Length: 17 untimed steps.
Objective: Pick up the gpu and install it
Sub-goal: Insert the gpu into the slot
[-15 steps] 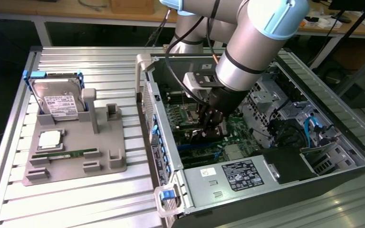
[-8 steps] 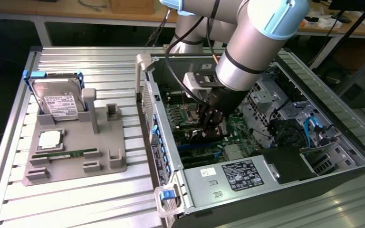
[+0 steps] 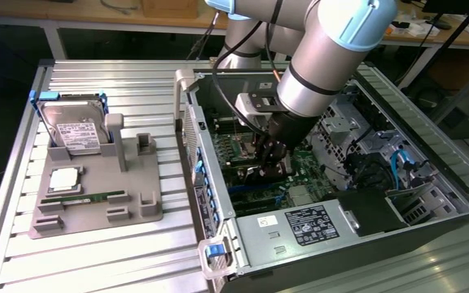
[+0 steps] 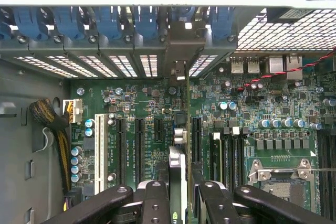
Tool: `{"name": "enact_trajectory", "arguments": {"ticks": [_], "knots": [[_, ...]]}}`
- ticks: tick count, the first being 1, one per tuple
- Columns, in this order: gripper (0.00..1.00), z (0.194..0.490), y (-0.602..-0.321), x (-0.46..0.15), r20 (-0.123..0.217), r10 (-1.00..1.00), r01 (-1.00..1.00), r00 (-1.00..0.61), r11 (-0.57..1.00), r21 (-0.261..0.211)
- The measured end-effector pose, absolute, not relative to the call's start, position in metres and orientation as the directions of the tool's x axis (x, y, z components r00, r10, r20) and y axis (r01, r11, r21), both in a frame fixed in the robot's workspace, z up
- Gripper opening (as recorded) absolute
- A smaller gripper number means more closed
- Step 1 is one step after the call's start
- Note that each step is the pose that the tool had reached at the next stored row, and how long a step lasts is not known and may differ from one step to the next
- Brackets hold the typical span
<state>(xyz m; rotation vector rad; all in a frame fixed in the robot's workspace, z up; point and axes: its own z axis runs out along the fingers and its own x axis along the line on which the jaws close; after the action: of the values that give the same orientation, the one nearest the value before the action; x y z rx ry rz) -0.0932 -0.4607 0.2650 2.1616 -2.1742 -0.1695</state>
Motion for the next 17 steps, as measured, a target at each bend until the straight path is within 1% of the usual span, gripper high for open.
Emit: {"name": "enact_trajectory", "arguments": {"ticks": [17], "knots": [[0.27,0.2583,-0.4607,-0.0932,-0.027,-1.000,-0.992,-0.008,0.004,0.128]]}}
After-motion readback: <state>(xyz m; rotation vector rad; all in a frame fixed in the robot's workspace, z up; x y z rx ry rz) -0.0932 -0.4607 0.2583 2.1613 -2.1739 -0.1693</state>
